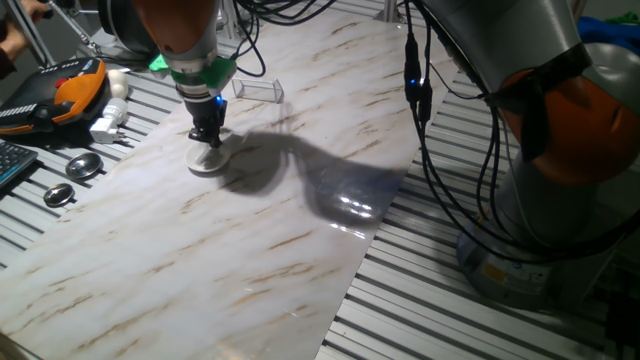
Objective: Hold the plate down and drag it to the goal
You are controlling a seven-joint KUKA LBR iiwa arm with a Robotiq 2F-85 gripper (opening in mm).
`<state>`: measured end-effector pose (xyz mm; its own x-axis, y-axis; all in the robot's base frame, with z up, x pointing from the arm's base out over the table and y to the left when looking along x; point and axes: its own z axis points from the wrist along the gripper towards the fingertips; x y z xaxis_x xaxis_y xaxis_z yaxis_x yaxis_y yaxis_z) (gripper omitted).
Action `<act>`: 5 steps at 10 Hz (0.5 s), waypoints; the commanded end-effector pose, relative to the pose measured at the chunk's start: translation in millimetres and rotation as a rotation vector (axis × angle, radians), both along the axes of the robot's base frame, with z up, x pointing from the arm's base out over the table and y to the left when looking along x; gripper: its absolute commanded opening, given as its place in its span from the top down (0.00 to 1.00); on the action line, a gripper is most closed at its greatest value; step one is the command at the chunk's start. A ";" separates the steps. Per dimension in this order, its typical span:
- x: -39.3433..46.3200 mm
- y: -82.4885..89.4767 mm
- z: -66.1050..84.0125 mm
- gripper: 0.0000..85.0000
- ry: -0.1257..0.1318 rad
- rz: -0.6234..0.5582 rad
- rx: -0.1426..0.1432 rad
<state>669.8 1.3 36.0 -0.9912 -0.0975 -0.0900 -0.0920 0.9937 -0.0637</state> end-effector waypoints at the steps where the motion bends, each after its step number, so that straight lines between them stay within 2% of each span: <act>1: -0.1 -1.2 -0.7 1.00 0.000 0.000 0.003; 5: 0.4 -5.8 0.5 1.00 0.002 0.004 0.001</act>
<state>670.1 -5.0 36.4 -0.9909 -0.1016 -0.0880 -0.0963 0.9934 -0.0622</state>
